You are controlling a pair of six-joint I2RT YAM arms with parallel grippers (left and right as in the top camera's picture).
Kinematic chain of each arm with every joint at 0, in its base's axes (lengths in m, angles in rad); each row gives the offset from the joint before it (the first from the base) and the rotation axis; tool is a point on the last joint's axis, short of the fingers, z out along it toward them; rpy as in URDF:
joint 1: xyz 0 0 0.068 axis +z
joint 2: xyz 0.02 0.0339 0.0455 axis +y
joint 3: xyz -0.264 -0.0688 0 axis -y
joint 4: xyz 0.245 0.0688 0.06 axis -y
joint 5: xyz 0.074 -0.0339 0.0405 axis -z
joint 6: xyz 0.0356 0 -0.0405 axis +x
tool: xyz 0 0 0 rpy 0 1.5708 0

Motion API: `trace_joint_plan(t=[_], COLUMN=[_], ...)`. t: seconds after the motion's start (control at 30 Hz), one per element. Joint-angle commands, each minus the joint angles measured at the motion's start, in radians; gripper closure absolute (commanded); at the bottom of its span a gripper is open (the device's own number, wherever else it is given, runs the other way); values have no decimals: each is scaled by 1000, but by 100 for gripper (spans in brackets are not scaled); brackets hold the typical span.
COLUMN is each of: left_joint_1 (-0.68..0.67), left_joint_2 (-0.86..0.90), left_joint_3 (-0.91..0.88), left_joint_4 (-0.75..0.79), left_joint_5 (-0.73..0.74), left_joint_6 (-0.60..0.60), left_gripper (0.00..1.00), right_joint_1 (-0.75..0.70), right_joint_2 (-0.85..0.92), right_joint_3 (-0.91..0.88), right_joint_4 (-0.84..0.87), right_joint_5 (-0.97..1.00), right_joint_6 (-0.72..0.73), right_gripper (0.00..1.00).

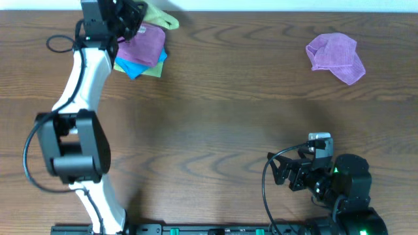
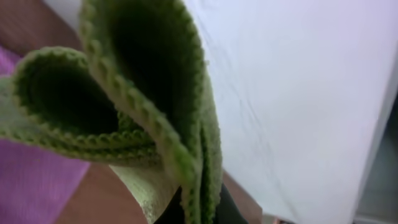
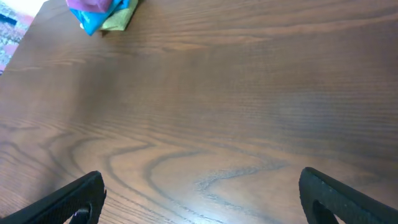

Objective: Fold the cloth
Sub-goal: 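Carry the square with the left gripper onto the pink-blue cloth stack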

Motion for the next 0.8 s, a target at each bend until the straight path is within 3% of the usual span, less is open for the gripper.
trace_joint_plan(t=[0.0,0.27,0.77], left_joint_1=[3,25,29], left_joint_2=[63,104,104], left_joint_3=[87,122,122], left_joint_4=[-4,-40,-301], left_joint_5=[3,-22,-109], left_joint_6=[26,79,265], left_gripper=[95,94,94], right_joint_1=[-6,-6,-6], right_joint_2=[-5,-5,-5], right_joint_3=[-5,-5,-5], right_joint_4=[-1,-1,-1], right_joint_5=[2,2,2], right_joint_6=[13,13,13], right_gripper=[1,1,1])
